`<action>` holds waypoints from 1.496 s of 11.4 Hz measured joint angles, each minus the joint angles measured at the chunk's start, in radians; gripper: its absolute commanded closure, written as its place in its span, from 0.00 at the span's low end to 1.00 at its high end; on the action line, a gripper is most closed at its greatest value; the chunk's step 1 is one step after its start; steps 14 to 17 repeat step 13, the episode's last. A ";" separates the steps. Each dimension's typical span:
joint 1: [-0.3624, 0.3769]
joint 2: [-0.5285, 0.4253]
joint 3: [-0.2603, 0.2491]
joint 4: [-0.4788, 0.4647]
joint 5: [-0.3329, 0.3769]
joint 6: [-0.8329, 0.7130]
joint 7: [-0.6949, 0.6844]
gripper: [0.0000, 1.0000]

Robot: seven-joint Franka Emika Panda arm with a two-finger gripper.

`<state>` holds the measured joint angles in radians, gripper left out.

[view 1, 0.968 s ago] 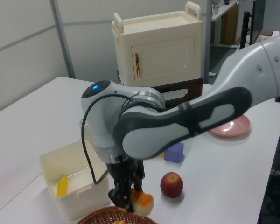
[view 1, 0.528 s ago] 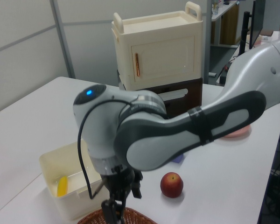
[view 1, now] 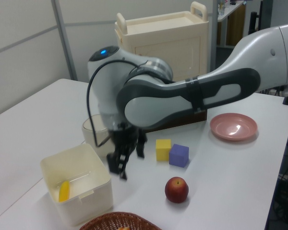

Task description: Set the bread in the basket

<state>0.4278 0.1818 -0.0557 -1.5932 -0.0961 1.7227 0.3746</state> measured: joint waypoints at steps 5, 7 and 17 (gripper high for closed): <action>-0.198 -0.016 -0.005 0.002 -0.054 0.000 -0.128 0.00; -0.262 -0.026 -0.005 0.004 -0.038 0.000 -0.212 0.00; -0.334 -0.106 -0.005 0.006 0.126 -0.053 -0.270 0.00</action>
